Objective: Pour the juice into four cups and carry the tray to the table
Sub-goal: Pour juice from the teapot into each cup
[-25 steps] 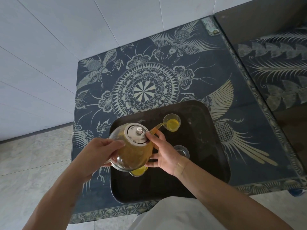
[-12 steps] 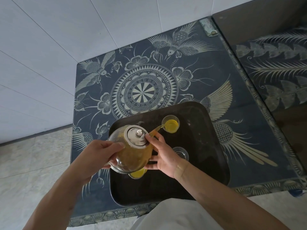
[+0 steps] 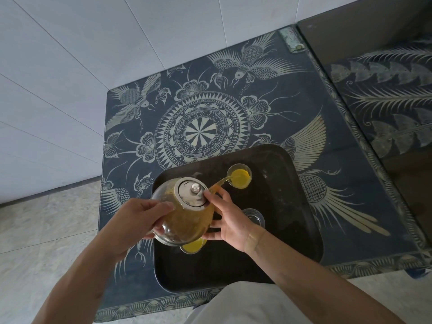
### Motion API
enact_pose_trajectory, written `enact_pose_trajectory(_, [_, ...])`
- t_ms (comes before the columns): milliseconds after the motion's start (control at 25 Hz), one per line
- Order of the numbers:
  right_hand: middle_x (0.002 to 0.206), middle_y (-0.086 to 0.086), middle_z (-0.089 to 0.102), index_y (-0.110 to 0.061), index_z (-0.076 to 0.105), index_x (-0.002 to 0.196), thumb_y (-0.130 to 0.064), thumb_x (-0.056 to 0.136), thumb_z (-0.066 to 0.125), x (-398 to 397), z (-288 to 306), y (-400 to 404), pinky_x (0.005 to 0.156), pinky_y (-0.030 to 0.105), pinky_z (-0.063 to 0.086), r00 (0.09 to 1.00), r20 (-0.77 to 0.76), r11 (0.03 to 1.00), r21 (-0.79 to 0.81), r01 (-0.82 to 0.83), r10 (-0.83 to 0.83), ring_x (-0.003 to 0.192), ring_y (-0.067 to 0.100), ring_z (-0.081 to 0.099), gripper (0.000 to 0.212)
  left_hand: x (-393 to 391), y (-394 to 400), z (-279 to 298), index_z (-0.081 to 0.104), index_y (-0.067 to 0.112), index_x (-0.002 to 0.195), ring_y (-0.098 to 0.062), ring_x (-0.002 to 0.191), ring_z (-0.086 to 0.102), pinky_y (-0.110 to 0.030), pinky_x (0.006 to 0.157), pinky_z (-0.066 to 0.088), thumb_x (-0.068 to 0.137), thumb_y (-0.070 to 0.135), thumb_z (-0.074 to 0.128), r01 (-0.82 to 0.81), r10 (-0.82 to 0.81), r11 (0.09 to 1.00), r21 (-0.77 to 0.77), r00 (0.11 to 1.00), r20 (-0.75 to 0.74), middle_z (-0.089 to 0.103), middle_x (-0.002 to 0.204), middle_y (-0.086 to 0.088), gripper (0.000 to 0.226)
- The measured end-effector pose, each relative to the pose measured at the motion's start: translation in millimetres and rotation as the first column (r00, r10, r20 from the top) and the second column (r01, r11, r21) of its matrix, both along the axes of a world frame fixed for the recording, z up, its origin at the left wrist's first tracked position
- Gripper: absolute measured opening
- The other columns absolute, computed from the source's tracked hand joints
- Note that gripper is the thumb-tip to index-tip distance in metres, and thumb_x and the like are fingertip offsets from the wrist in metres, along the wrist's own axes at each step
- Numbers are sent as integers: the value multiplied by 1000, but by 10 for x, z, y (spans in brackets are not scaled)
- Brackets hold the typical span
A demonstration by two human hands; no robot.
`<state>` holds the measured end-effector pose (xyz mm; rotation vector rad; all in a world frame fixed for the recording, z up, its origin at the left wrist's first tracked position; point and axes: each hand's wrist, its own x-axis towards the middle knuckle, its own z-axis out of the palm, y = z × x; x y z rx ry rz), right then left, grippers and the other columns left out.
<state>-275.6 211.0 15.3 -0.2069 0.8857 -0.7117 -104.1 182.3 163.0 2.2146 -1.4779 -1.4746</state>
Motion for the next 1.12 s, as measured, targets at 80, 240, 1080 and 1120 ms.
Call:
enact_pose_trajectory(80, [138, 2, 58, -47, 42, 137, -56, 83, 72, -2, -3, 2, 97, 59, 54, 1000, 0, 1000, 2, 1, -1, 125, 39, 58, 62, 6, 4, -8, 63, 17, 41, -9, 43, 47, -31, 62, 44, 90, 30, 66, 6, -6, 1000, -1, 1000, 0, 55, 54, -10, 51])
enact_pose_trajectory(240, [138, 2, 58, -47, 42, 137, -55, 83, 72, -9, 9, 1, 98, 59, 53, 1000, -1, 1000, 2, 5, -5, 124, 39, 59, 63, 13, 3, -16, 62, 17, 40, -6, 39, 45, -29, 58, 42, 90, 30, 66, 6, -6, 1000, 5, 1000, -16, 53, 52, -9, 51])
enact_pose_trajectory(1080, [136, 2, 60, -46, 43, 136, -53, 86, 70, -18, 9, -23, 101, 62, 50, 1000, -21, 1000, 18, 6, -5, 124, 38, 59, 57, 40, -30, -78, 58, 15, 44, -8, 40, 46, -34, 67, 46, 90, 31, 66, 12, -12, 1000, -10, 1000, -17, 55, 55, -12, 50])
enact_pose_trajectory(1120, [136, 1, 60, -47, 43, 136, -53, 86, 70, -21, 10, -27, 102, 63, 50, 1000, -26, 1000, 19, 6, -5, 124, 38, 59, 57, 40, -36, -84, 59, 14, 45, -9, 41, 46, -36, 69, 48, 90, 31, 66, 10, -10, 1000, -12, 1000, -20, 55, 56, -13, 48])
